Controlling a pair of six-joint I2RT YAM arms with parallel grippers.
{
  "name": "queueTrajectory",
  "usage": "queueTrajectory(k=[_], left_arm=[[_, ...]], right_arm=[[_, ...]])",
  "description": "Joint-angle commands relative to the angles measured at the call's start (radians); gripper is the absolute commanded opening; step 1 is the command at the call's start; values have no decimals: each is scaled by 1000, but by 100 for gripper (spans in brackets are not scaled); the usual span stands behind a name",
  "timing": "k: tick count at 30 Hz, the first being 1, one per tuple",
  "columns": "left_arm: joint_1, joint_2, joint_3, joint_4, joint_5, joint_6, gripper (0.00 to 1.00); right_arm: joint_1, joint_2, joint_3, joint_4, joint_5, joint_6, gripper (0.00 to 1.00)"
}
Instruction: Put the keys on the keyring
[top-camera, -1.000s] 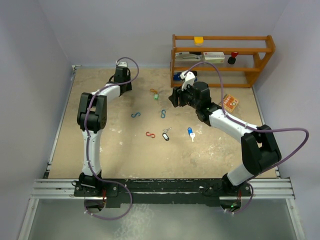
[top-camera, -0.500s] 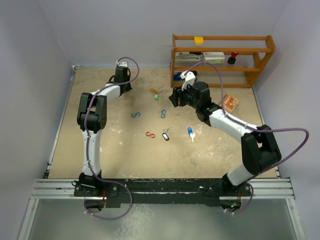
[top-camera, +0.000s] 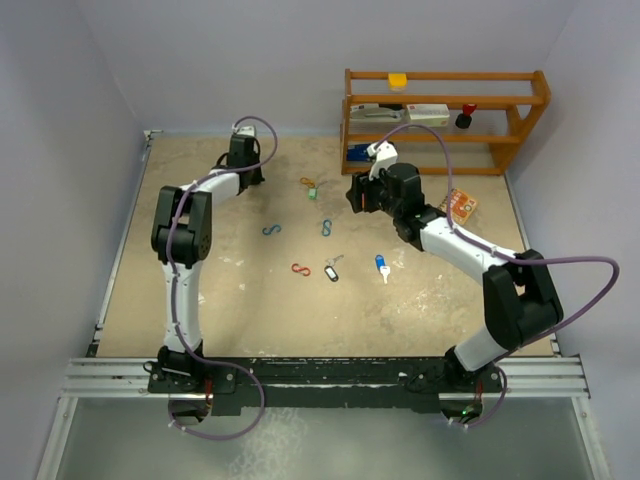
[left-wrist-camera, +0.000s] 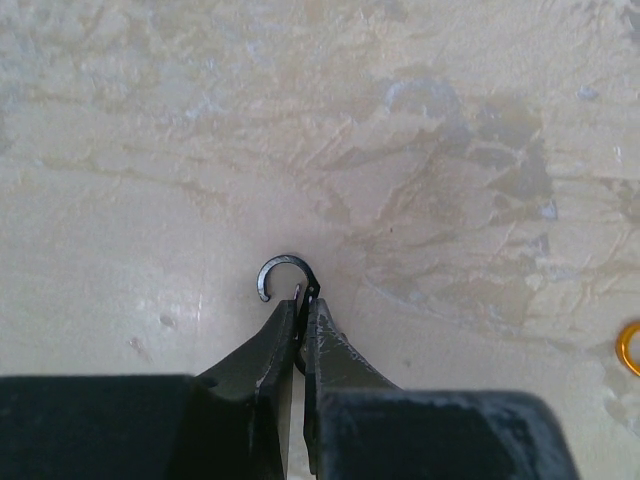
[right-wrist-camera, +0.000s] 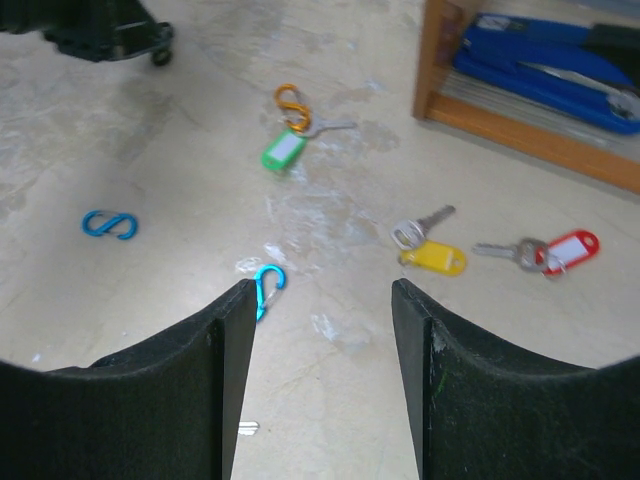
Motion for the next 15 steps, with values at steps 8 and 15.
queueTrajectory(k=[8,15], left_arm=[[-80,-293,-211,40,-24,-64,0],[-190,-431,-291,116,-76,-96,0]], right_arm=[[-106,96,139,-247,129,120,59],[-111,219,205,-244,23,123,57]])
